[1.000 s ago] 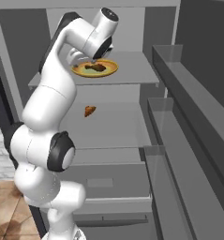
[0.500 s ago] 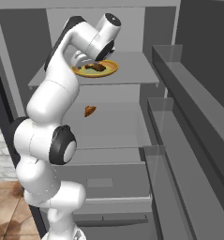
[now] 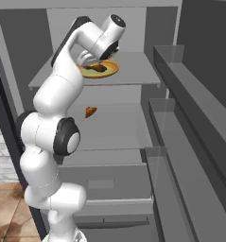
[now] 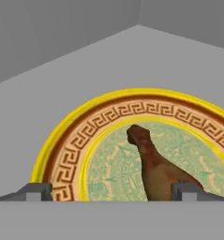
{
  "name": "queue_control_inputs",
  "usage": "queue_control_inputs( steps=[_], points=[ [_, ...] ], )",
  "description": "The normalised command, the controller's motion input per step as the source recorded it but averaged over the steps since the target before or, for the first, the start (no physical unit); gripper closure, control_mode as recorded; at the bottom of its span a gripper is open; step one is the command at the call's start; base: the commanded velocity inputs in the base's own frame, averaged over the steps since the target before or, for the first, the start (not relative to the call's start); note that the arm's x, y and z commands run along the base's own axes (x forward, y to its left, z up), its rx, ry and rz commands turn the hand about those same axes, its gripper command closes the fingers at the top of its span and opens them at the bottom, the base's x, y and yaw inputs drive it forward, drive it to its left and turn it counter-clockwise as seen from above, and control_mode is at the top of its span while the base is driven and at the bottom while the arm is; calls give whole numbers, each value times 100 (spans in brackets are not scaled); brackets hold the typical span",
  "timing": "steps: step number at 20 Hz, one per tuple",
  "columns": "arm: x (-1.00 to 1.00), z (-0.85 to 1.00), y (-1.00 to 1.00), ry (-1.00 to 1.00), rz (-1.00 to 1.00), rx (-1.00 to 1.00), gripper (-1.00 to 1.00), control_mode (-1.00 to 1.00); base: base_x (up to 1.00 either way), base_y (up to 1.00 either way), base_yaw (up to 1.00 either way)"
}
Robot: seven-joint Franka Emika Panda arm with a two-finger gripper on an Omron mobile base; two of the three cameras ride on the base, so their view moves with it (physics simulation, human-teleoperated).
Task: Retrieve the chicken drumstick from the fridge and place it on the saucepan with marinade on the stove.
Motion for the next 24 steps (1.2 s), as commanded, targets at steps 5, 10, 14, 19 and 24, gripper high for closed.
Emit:
queue_control_inputs(
  steps=[5,10,14,19,24],
  points=[
    [38,0,-15,1,3,0,-100,-100,0,0,0],
    [29,0,-14,2,3,0,-100,-100,0,0,0],
    [12,-1,-1,2,3,0,-100,-100,0,0,0],
    [0,0,0,0,1,0,-100,-100,0,0,0],
    [0,-10,0,0,0,0,-100,-100,0,0,0]
  ],
)
